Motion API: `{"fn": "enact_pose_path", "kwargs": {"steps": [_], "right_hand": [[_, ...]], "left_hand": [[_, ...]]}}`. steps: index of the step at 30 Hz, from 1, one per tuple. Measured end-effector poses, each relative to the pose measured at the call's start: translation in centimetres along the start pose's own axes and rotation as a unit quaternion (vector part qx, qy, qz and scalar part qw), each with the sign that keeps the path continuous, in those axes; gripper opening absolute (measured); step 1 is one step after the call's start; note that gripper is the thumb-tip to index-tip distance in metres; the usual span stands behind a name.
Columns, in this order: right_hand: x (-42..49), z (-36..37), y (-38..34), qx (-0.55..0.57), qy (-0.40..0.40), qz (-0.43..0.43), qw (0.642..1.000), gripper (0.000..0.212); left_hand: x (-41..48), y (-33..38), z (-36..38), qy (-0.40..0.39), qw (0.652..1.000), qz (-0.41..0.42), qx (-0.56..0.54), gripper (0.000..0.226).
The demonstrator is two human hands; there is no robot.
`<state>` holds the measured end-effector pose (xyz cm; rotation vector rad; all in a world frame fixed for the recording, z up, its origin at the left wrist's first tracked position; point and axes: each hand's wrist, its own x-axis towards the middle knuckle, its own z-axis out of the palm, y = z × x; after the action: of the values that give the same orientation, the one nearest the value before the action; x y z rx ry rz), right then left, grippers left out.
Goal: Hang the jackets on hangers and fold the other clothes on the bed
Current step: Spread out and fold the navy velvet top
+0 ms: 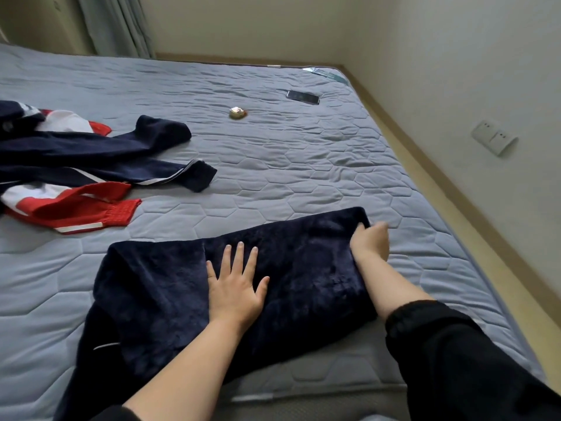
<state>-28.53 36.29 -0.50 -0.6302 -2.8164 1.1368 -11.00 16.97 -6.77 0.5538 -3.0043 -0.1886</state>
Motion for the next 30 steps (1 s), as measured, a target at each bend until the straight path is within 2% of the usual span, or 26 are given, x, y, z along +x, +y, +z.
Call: {"fn": "enact_pose_path", "kwargs": {"steps": [2,4,6,8,9,12,15,17,18,20,24,26,28,30], "right_hand": [[-0.8,-0.5,-1.2,-0.045,0.062,-0.138,0.988,0.043],[-3.2,-0.8,-2.1,-0.044,0.099,-0.295,0.949,0.051],[-7.0,-0.2,-1.9,-0.099,0.007,-0.399,0.912,0.057],[-9.6,1.5,0.4,-0.261,-0.101,-0.448,0.849,0.064],[-9.9,2.1,1.8,-0.312,-0.127,-0.437,0.834,0.060],[-8.7,2.3,3.9,-0.302,-0.144,-0.353,0.874,0.054],[-8.6,2.2,3.5,-0.303,-0.158,-0.337,0.877,0.054],[-9.0,2.1,3.2,-0.314,-0.153,-0.335,0.875,0.054],[-9.1,1.9,3.1,-0.328,-0.150,-0.331,0.872,0.055],[-9.6,1.8,2.8,-0.362,-0.137,-0.326,0.862,0.055],[-11.0,1.8,2.3,-0.395,-0.113,-0.310,0.857,0.056],[-11.5,1.7,2.3,-0.396,-0.110,-0.302,0.860,0.056],[-11.8,1.6,2.5,-0.394,-0.099,-0.306,0.861,0.057],[-12.4,1.5,3.1,-0.395,-0.091,-0.310,0.860,0.057]], "left_hand": [[0.1,0.0,0.2,-0.002,1.000,-0.002,0.002,0.071],[0.2,0.1,0.1,-0.011,1.000,0.000,0.008,0.076],[0.2,0.1,-0.1,-0.024,1.000,0.004,0.012,0.083],[0.0,0.1,-0.7,-0.032,0.999,0.005,0.010,0.086],[-0.1,0.2,-1.1,-0.036,0.999,0.010,0.011,0.086],[-0.6,0.0,-2.3,-0.050,0.998,0.034,0.010,0.086],[-1.2,-1.4,-3.7,-0.056,0.996,0.060,0.043,0.086],[-1.8,-3.5,-4.7,-0.039,0.995,0.048,0.075,0.072],[-2.1,-4.7,-5.1,-0.033,0.996,0.025,0.083,0.064],[-3.0,-7.4,-5.8,-0.028,0.996,-0.050,0.072,0.064],[-5.1,-11.0,-6.7,-0.047,0.971,-0.235,-0.010,0.097],[-5.8,-11.9,-7.2,-0.045,0.942,-0.317,-0.097,0.112],[-6.2,-12.5,-7.6,-0.025,0.899,-0.384,-0.211,0.124],[-6.4,-13.2,-7.6,-0.009,0.852,-0.409,-0.326,0.119]]}}
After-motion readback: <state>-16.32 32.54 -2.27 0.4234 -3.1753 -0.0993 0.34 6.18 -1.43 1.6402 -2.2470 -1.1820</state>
